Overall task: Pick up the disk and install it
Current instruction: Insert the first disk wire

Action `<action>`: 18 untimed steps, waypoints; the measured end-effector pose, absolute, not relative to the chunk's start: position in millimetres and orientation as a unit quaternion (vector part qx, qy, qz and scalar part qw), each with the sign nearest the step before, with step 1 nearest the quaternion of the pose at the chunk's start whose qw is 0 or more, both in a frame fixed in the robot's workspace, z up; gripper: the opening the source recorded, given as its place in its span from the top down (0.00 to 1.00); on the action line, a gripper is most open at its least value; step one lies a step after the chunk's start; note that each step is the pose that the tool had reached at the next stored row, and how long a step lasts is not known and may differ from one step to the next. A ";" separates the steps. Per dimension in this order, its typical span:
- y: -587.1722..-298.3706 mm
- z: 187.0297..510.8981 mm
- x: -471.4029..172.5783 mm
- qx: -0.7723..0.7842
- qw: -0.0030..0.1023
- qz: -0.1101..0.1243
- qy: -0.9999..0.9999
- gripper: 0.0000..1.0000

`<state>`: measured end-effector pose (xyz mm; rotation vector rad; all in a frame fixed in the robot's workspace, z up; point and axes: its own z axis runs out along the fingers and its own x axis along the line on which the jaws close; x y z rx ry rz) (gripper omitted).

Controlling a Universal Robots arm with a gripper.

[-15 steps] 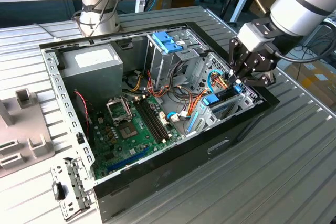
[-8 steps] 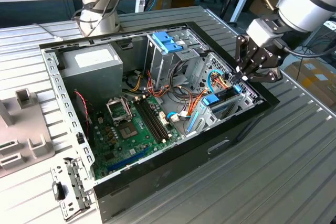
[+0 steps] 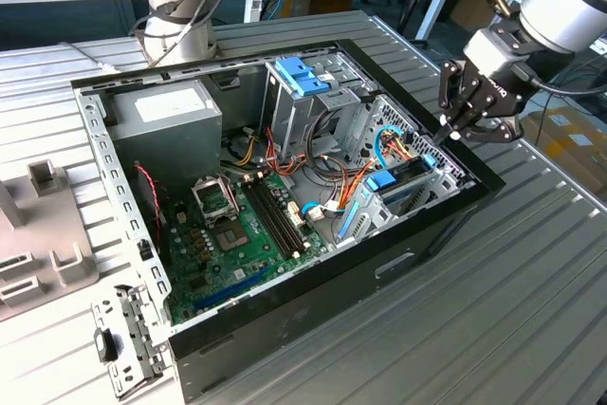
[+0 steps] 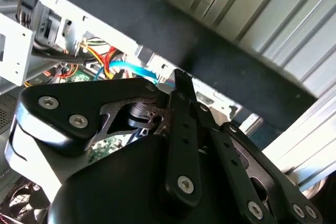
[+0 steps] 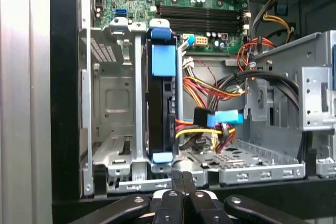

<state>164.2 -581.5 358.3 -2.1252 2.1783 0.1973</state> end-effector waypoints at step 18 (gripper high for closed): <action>-581.5 368.1 210.0 -0.695 0.037 0.073 0.714 0.89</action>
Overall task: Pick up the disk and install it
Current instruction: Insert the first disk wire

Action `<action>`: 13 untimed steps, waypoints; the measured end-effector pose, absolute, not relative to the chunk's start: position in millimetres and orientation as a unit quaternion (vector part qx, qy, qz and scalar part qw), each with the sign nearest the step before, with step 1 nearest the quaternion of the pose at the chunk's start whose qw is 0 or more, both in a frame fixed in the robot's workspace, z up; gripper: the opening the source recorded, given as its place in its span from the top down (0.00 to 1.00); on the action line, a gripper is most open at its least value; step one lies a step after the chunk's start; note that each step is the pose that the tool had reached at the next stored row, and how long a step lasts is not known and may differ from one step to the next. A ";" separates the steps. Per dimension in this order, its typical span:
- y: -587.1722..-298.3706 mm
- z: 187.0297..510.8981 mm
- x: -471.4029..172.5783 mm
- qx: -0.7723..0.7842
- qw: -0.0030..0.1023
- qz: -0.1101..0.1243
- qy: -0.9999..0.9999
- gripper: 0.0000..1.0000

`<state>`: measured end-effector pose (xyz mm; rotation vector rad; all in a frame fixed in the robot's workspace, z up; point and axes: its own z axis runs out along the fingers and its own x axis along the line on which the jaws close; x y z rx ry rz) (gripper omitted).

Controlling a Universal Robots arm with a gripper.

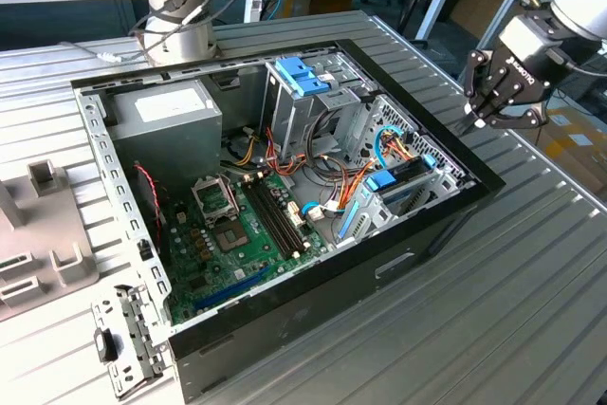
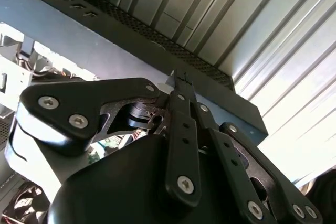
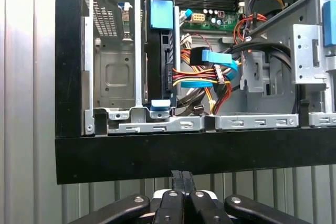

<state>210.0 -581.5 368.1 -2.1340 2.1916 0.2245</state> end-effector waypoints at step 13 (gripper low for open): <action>-581.2 372.3 185.5 -0.695 0.039 0.072 0.714 0.89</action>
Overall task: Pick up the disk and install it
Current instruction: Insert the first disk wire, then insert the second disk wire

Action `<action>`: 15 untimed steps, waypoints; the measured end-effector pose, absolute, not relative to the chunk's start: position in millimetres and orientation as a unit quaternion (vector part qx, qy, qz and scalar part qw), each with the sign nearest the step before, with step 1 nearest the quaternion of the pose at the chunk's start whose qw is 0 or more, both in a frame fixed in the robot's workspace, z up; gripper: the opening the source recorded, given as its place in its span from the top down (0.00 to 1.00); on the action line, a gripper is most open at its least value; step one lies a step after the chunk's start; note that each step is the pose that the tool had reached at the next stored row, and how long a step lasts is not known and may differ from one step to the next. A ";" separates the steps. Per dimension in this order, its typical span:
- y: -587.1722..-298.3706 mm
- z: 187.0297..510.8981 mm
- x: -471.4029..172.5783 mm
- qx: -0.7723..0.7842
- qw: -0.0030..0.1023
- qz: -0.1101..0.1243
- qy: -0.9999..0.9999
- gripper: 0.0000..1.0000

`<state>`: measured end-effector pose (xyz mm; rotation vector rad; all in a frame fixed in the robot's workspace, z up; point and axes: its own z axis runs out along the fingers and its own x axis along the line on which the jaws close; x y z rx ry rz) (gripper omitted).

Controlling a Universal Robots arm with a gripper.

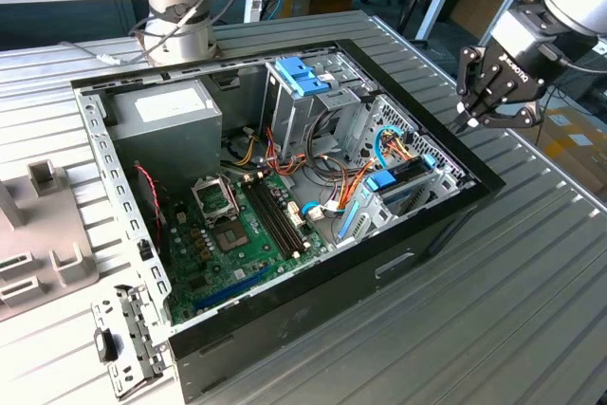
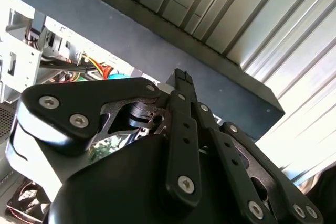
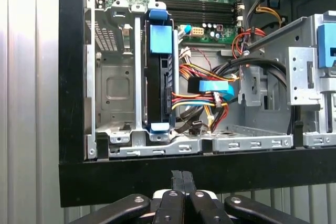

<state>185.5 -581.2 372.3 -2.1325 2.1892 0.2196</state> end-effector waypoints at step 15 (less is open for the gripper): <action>-576.5 372.3 144.9 -0.695 0.040 0.072 0.714 0.83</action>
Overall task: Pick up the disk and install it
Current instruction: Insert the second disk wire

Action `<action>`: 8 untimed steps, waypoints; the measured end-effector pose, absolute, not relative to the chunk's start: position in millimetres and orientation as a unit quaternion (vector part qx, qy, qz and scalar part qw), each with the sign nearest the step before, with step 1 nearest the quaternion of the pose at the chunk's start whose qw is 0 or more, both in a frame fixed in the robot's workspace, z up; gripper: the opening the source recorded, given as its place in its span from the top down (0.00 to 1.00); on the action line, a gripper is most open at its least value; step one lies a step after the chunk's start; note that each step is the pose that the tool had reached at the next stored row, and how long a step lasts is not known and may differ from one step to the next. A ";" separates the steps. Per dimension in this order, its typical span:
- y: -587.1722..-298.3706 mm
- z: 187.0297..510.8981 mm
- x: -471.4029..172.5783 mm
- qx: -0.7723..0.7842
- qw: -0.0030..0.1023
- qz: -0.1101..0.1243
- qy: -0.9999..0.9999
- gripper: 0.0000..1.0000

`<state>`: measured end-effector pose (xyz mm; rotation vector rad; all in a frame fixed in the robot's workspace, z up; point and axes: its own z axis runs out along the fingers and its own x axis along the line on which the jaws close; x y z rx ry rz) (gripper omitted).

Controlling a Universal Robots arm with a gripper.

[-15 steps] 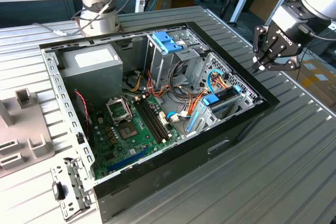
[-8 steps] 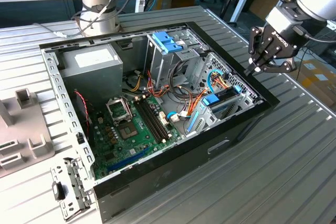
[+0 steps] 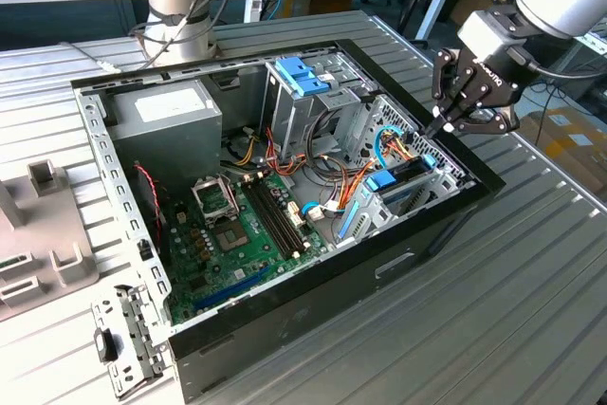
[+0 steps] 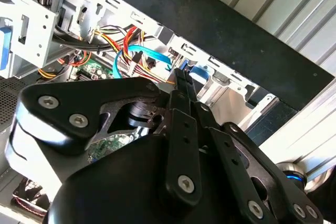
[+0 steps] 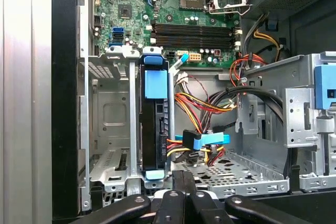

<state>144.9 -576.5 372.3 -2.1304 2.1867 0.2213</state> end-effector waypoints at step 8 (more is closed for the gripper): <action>-575.0 372.6 144.4 -0.695 0.040 0.072 0.714 0.58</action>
